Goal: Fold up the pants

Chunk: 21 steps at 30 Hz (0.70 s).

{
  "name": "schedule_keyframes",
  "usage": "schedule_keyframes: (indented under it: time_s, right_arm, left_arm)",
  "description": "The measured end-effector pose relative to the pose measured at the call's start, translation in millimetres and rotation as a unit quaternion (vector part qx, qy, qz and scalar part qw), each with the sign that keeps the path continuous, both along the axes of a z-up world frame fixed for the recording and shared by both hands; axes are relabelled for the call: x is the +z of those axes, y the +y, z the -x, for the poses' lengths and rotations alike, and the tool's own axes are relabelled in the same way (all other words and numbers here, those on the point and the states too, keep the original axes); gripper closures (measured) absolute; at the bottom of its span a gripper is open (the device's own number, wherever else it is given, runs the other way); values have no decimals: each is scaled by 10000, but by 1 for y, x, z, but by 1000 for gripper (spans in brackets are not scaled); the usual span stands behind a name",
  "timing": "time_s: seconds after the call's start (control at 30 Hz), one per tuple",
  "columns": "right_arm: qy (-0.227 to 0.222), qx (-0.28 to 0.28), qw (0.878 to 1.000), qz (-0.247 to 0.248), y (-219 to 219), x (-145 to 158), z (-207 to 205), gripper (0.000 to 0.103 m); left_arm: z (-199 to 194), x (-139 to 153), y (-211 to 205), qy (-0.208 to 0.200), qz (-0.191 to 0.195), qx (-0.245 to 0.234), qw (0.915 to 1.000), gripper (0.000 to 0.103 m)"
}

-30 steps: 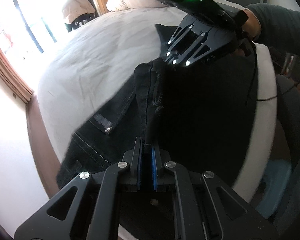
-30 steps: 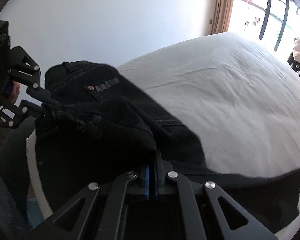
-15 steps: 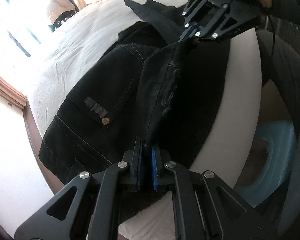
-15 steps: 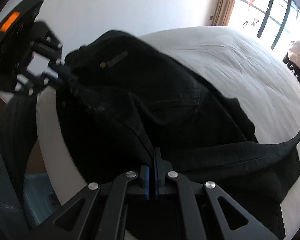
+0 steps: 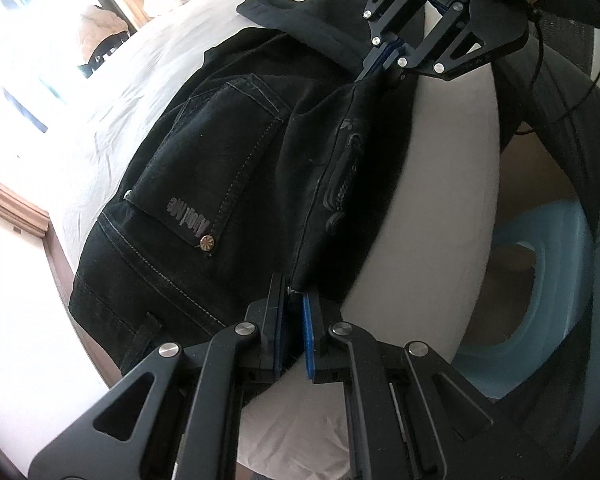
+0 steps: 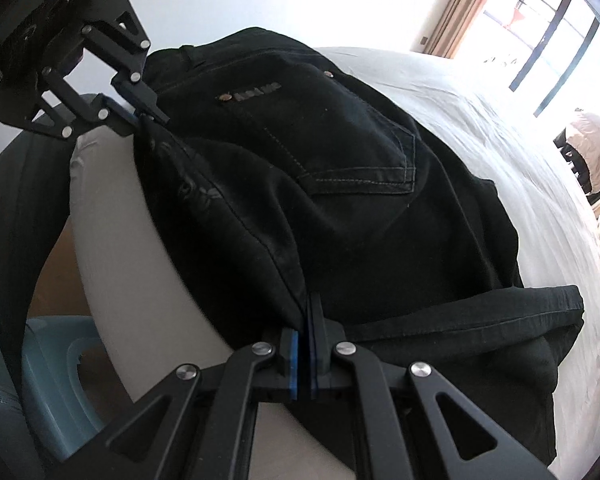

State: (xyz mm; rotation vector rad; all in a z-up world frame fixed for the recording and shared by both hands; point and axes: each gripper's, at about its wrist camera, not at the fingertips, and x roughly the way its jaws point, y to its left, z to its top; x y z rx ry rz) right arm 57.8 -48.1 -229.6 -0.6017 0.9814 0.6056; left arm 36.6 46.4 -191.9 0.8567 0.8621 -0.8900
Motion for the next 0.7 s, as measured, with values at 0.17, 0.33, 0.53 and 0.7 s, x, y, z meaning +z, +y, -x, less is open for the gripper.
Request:
schedule_keyframes:
  time_s: [0.17,0.33,0.53,0.7]
  right_arm:
    - [-6,25,9999,139,11,-10,6,99]
    - [-16,-20,9999,164,17,-11,4,98]
    - [-48,-50,9997,229,26,-19,12,98]
    - [-147,-86,9993,320,31,-24,16,98]
  left_arm:
    - [-4,-3,0,-4,-105,-99,9999,96]
    - [-1,-8,3,-11,-89,-126,9999,96]
    - [-2,-13,4,-74,-139,-142,9998,96]
    - [-1,-23,2,-124,-126,-47,9998,96]
